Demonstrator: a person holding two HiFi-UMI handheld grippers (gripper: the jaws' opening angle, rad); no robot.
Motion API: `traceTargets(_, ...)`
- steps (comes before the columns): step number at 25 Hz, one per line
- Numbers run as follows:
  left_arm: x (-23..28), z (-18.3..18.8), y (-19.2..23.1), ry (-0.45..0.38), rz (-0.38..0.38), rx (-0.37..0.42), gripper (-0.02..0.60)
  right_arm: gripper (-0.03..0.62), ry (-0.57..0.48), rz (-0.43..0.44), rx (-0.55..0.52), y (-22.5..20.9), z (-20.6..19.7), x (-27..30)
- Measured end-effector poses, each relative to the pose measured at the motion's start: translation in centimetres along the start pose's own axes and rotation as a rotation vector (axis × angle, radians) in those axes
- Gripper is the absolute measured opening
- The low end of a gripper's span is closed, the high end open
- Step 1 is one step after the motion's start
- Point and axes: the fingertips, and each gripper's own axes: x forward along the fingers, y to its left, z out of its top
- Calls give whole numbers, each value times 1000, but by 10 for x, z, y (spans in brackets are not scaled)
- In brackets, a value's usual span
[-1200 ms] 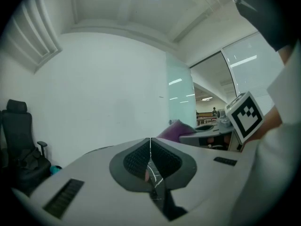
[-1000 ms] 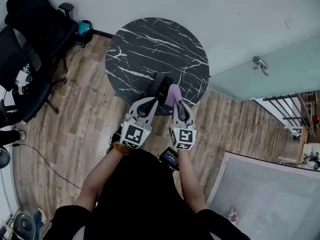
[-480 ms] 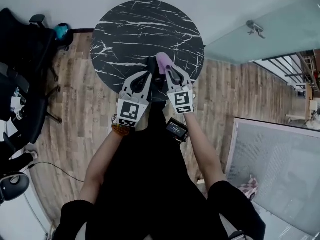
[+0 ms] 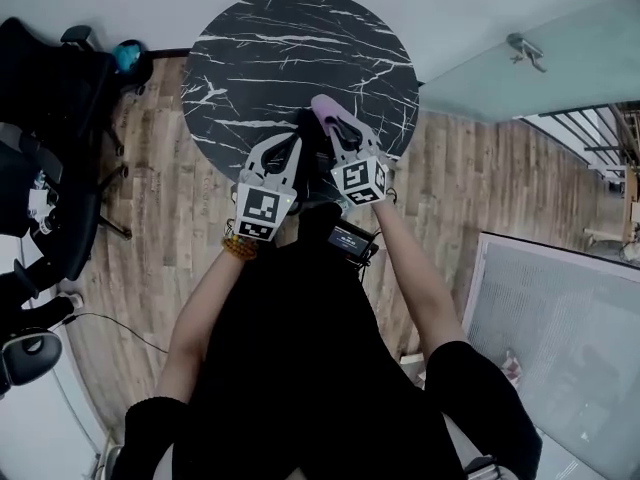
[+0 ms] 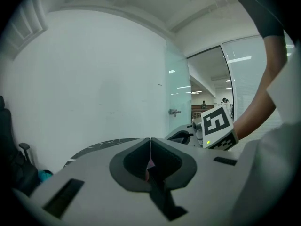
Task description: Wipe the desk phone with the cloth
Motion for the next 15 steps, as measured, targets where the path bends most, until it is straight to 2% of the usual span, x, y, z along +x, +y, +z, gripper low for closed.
traceTargets(3, -4, -4, 1, -6, -9, -20, 18, 63, 20, 7, -21, 2, -7, 11)
traceTargets(8, -9, -20, 6, 40, 17, -25, 18, 63, 62, 39, -70, 16, -17, 29)
traceTargets(15, -18, -22, 14, 45, 32, -26, 18, 63, 140, 146, -184, 38, -35, 56)
